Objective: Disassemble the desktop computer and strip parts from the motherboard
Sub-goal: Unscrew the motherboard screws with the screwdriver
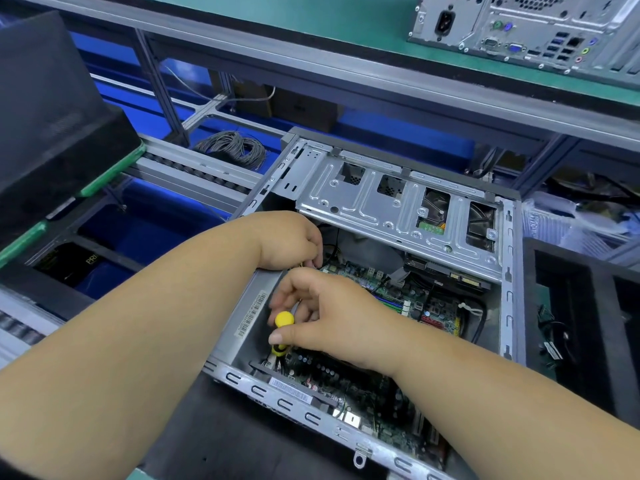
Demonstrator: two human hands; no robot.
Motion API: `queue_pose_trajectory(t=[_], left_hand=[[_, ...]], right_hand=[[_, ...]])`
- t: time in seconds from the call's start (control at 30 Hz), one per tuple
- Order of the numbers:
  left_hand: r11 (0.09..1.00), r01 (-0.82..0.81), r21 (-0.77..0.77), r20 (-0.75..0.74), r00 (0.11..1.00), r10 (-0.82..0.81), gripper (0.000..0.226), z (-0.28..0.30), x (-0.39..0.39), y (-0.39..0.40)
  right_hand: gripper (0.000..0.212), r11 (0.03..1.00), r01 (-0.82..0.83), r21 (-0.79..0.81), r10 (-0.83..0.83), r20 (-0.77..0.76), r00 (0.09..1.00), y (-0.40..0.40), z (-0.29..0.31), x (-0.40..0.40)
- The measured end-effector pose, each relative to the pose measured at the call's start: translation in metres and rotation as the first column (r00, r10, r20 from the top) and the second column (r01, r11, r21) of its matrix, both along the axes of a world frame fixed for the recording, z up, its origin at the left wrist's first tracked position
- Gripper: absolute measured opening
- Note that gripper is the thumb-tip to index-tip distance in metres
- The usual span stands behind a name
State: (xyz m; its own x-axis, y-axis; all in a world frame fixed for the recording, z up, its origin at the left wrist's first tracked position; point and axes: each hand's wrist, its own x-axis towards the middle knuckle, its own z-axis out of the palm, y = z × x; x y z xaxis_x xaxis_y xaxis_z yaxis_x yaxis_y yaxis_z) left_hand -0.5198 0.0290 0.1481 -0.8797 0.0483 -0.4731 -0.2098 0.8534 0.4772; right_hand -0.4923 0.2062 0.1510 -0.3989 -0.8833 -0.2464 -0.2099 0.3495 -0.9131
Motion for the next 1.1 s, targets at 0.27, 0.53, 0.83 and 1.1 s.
queue_pose_trajectory(t=[0.27,0.53,0.83,1.1], left_hand=[[1.0,-0.001,0.008,0.009,1.0,0.001,0.026,0.0013,0.0019,-0.0001],[0.998,0.021,-0.06,-0.005,1.0,-0.021,0.026,0.0056,0.0022,0.0018],[0.999,0.007,-0.033,0.007,1.0,-0.007,0.026,0.0076,0.0029,0.0033],[0.995,0.039,-0.097,0.001,0.999,-0.039,0.024,0.0074,0.0027,0.0023]], right_hand=[[0.02,0.999,0.017,0.049,-0.02,0.059,0.998,0.0039,0.0047,-0.0057],[0.024,0.997,0.069,0.016,-0.071,0.104,0.992,0.0003,0.0037,-0.0019],[0.02,0.997,0.079,0.013,-0.08,0.094,0.992,0.002,0.0033,-0.0043],[0.026,0.994,0.087,0.061,-0.089,0.041,0.995,-0.0003,0.0012,-0.0031]])
